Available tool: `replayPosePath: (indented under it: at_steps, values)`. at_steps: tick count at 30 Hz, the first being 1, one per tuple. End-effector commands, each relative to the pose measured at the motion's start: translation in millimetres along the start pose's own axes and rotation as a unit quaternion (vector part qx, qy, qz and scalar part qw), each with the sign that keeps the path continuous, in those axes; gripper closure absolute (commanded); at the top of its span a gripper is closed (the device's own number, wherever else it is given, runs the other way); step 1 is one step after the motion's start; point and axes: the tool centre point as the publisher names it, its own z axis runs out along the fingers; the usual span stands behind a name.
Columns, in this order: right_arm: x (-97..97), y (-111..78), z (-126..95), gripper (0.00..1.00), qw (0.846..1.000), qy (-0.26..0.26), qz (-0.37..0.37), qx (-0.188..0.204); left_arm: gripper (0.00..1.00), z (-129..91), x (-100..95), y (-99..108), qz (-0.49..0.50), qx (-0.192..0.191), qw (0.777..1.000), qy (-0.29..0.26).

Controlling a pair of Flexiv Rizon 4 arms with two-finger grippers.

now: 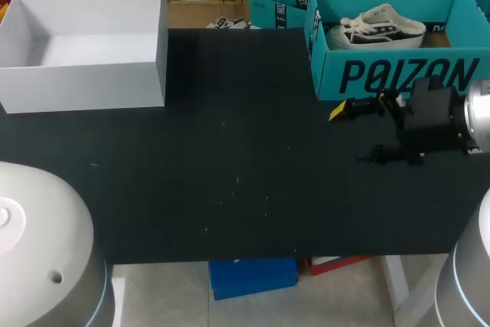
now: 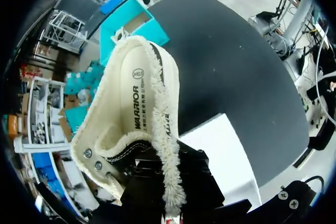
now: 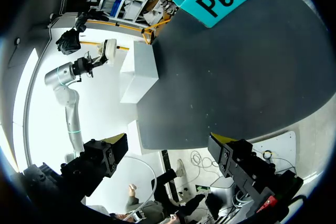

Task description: Take the shoe out of the shoebox, open the shoe tongue, remove and reinsert the insole, then place the shoe into the shoebox

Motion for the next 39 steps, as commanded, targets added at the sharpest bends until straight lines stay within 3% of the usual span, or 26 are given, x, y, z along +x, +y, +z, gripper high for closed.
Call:
replayPosePath:
  at_steps: [1,14,22,30,39]
  values:
    - [0.3,-0.1,0.6,0.0,1.0,-0.001,0.0,0.0,1.0,-7.2,31.4,24.7,-0.384,-0.103,0.915,-0.068]
    - [0.3,-0.1,0.6,0.0,1.0,-0.001,0.0,0.0,1.0,-10.0,81.3,68.4,-0.424,-0.152,0.89,-0.072]
    - [0.3,-0.1,0.6,0.0,1.0,-0.001,0.0,0.0,1.0,-0.9,105.9,87.2,-0.399,-0.166,0.9,-0.053]
    - [0.3,-0.1,0.6,0.0,1.0,-0.001,0.0,0.0,1.0,10.0,113.9,98.3,-0.358,-0.161,0.919,-0.033]
    - [0.3,-0.1,0.6,0.0,1.0,-0.001,0.0,0.0,1.0,10.2,109.1,106.0,-0.333,-0.147,0.931,-0.032]
